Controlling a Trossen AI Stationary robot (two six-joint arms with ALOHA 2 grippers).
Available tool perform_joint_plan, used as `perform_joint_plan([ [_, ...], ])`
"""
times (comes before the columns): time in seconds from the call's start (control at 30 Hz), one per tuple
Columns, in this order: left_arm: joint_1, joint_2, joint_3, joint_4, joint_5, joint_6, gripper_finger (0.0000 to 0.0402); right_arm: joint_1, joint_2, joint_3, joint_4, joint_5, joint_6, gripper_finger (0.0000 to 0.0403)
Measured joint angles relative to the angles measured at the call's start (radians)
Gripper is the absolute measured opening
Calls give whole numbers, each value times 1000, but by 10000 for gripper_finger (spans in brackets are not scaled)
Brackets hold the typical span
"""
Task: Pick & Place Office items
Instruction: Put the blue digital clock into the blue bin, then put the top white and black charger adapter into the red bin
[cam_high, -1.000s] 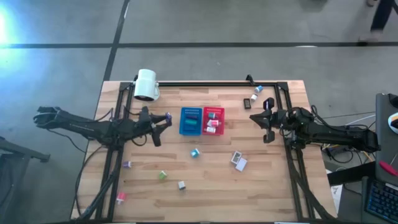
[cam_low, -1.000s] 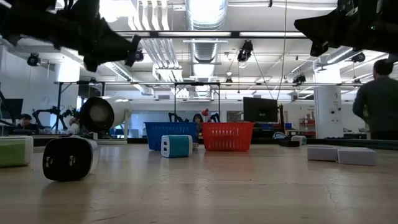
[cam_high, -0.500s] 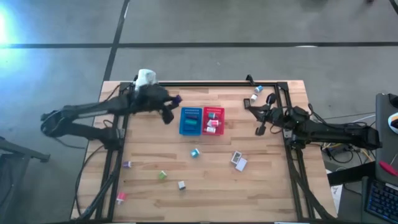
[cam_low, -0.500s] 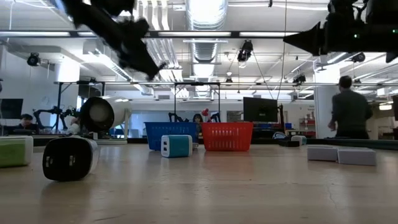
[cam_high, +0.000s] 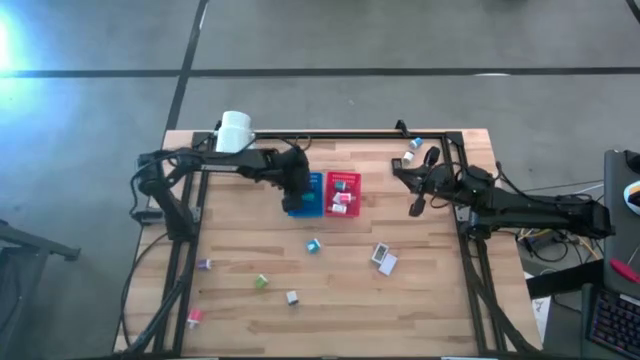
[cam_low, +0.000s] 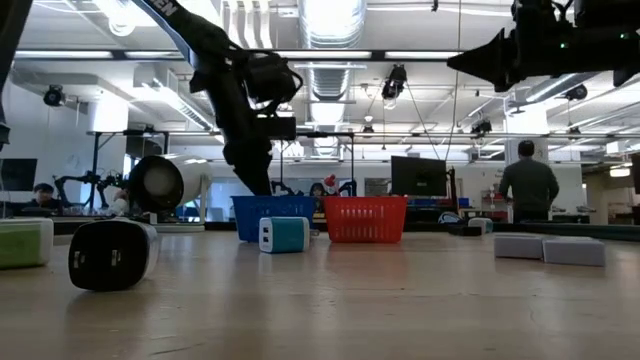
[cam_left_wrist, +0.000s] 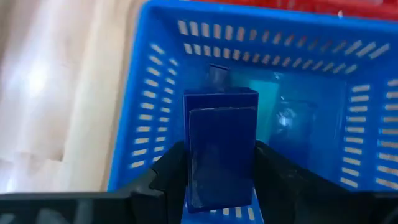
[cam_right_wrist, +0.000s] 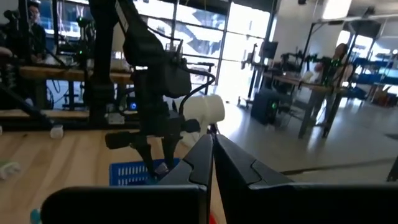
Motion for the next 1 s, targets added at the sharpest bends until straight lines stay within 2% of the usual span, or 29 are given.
perform_joint_plan([
  [0.3,-5,-14,6,-2,-12,9,155,0,48,4,-11,0,9,13],
  [0.5,-8,-59,22,-13,-8,36,327,0,83,18,-7,0,6,13],
  [0.57,-11,-90,22,-12,4,38,370,0,85,16,-12,0,6,13],
  [0.63,-11,-137,14,-8,56,48,389,0,88,13,-11,0,6,13],
  [0.7,-10,-209,-5,18,126,55,388,0,89,11,-14,0,1,13],
  [0.8,-9,-358,-98,146,219,45,367,0,89,11,-16,1,-18,13],
  [0.9,-8,-495,-268,312,302,40,328,-1,90,11,-31,1,-26,13],
  [1.0,-8,-565,-473,582,380,25,266,-1,91,11,-42,1,-28,13],
])
